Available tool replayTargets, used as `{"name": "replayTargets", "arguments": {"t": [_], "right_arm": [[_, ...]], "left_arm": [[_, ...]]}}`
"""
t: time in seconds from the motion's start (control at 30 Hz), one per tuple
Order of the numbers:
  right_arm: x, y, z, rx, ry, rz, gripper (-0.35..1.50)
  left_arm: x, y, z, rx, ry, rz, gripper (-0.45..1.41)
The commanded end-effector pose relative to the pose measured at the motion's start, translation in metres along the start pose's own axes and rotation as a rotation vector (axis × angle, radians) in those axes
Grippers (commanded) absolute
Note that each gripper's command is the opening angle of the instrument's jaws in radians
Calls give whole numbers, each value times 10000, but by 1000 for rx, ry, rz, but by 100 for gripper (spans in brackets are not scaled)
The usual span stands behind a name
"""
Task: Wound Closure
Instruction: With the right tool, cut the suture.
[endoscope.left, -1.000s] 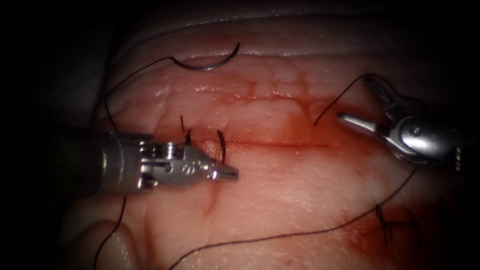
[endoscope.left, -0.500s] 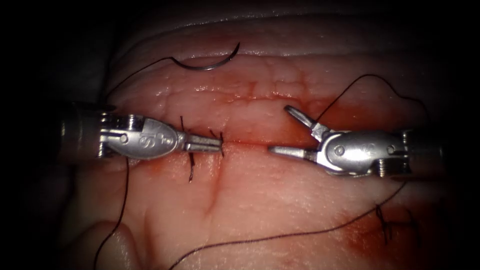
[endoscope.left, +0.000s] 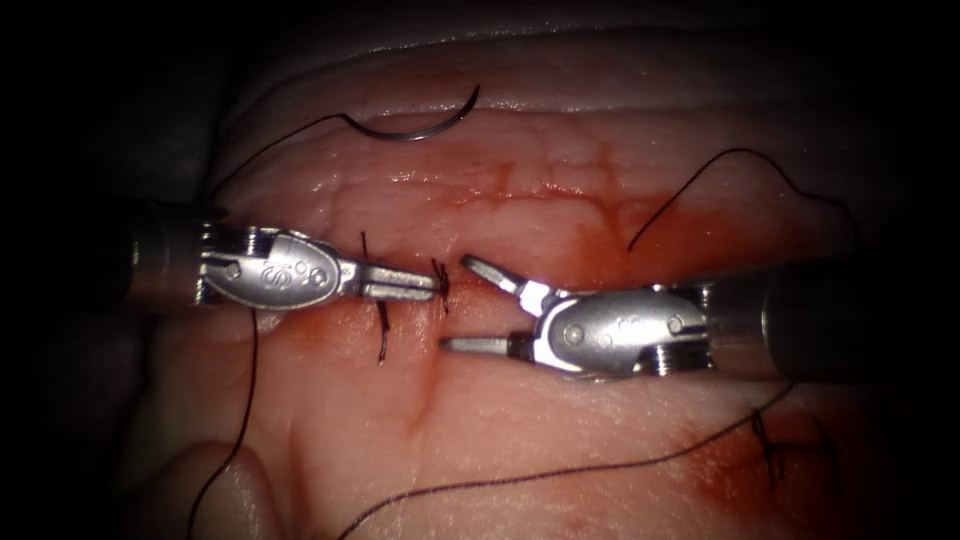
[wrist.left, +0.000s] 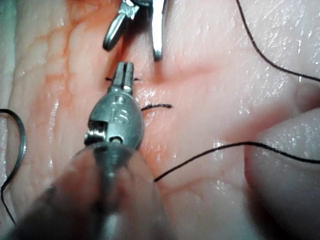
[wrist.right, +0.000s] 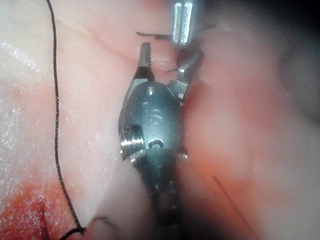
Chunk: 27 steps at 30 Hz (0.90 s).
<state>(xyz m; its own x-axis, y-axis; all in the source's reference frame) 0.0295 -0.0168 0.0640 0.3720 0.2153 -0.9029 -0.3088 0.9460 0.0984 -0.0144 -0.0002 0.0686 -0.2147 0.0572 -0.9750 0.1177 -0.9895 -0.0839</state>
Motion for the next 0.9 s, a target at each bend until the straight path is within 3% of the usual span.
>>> {"name": "replayTargets", "arguments": {"t": [0.03,0.63,0.9], "right_arm": [[-3,-5,10,-1,2,-1,130],[2,-11,54,-60,13,-74,130],[6,-11,70,-76,61,-101,130]], "left_arm": [[-4,0,7,-1,0,0,-45],[12,10,9,-37,55,-22,-45],[11,15,11,-38,54,-28,-45]]}}
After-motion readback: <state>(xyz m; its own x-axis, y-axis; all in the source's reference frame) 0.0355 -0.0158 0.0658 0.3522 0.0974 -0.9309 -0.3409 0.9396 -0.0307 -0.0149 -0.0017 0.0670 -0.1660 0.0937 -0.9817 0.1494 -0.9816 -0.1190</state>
